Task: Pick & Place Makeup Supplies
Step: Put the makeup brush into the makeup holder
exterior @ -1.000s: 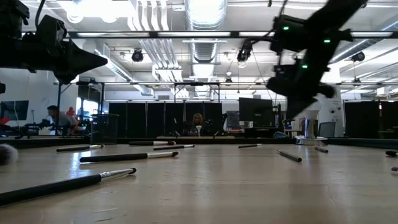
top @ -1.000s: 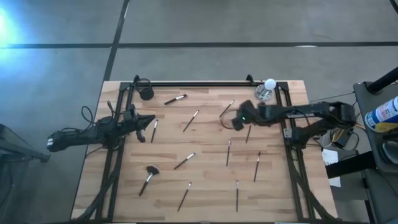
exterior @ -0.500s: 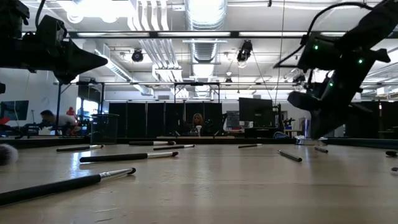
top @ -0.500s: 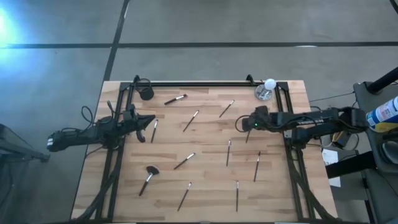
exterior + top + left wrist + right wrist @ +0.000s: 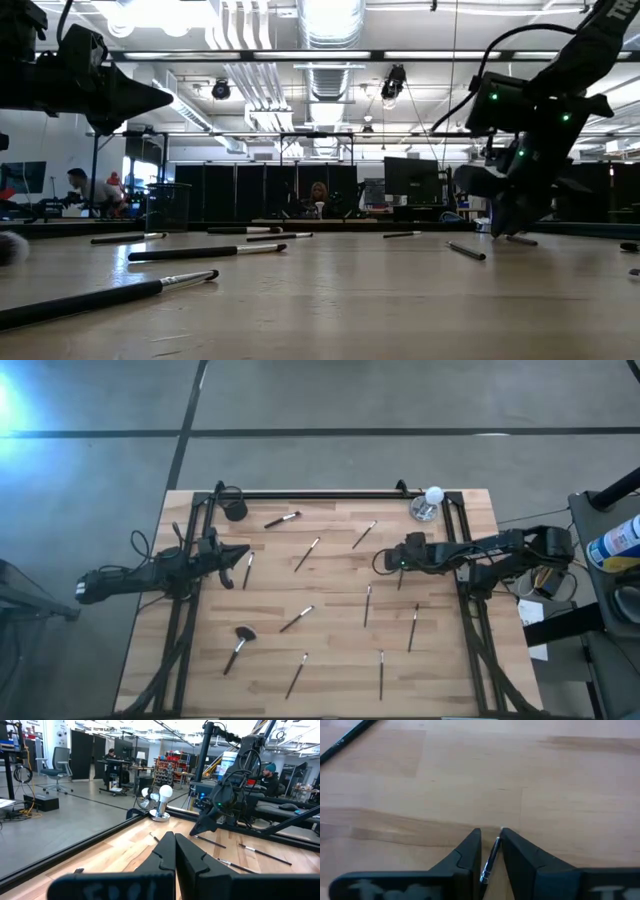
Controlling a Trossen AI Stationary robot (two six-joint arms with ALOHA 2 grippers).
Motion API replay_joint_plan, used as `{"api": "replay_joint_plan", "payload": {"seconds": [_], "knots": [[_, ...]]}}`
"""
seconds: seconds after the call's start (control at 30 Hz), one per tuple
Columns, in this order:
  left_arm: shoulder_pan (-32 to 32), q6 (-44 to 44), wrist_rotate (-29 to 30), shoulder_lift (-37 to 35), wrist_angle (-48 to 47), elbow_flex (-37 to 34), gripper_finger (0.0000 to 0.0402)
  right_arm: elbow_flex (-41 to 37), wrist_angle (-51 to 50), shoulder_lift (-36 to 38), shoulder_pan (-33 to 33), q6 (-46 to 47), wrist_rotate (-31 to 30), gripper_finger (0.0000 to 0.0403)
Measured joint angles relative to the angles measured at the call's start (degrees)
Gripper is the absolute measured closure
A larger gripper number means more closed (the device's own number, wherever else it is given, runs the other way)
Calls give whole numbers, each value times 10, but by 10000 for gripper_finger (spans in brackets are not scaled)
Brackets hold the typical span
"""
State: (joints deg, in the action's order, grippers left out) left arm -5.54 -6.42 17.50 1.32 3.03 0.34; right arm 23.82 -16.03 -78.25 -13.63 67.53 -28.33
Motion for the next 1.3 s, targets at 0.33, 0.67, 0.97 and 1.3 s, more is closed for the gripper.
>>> {"api": "replay_joint_plan", "payload": {"seconds": [0.33, 0.67, 0.97, 1.3], "knots": [[0, 0, 0, 0, 0, 0, 402, 32, -18, -38, -1, -61, 3, 385], [0, 0, 0, 0, 0, 0, 402, 31, -20, -25, -1, -147, 11, 394], [0, 0, 0, 0, 0, 0, 402, 28, -1, 40, 0, -255, 25, 394], [0, -18, 1, 0, 65, 0, 402, 9, 166, 76, 2, -385, 50, 394]]}}
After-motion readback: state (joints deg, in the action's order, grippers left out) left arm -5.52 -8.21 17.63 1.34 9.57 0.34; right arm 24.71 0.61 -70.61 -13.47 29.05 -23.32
